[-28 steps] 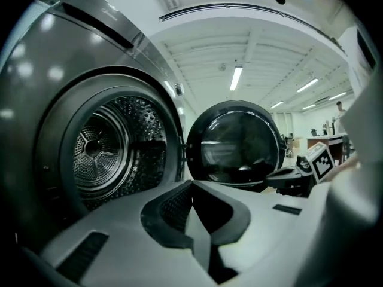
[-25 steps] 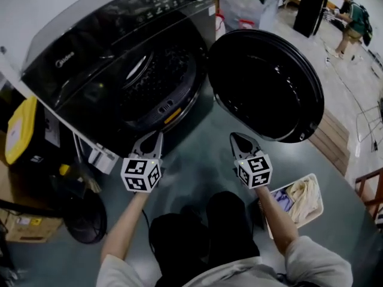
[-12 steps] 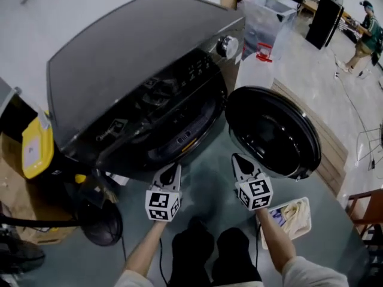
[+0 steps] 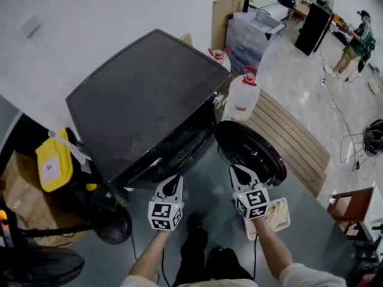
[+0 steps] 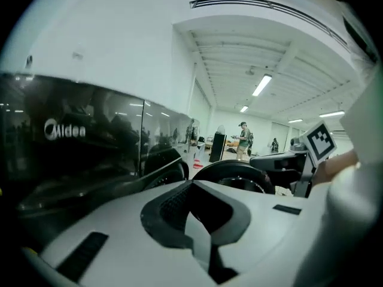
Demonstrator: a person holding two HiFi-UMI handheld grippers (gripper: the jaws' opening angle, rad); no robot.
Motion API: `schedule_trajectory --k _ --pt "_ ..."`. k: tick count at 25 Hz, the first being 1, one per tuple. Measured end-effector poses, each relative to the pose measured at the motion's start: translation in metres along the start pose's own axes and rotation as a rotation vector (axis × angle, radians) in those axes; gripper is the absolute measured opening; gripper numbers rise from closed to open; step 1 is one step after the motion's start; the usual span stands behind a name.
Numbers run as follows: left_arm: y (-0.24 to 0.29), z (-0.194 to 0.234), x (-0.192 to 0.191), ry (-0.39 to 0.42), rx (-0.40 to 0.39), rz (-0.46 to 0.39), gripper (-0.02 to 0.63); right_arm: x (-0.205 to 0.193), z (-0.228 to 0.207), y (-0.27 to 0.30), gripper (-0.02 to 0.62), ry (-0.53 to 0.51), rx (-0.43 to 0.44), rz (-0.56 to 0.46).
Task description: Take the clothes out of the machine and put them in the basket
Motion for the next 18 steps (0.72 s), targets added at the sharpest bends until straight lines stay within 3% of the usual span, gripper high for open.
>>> schedule_trajectory --k 5,9,18 --pt "-0.033 -0.023 0.068 0.013 -0.014 -0.012 0.02 0.073 0.009 -0.039 0.023 -0.002 -0.019 -0.018" --pt "-0.058 -0.043 0.12 0.083 -0.013 -0.03 0.02 0.122 0.014 -0.072 0.023 -0.019 -0.038 -0.046" --pt "-0.116 -0.081 0.189 0.124 0.006 -0.084 0.02 0.179 0.033 -0.159 0.023 -0.052 -0.075 -0.107"
Point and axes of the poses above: the fingertips, and each gripper's own axes: y forward along the fingers, z to its left, x out of its top, the point moved 5 cm from there along -y, backward along the fingers, and after that the axes turned 5 degrees about x, right-handed, at the moved point
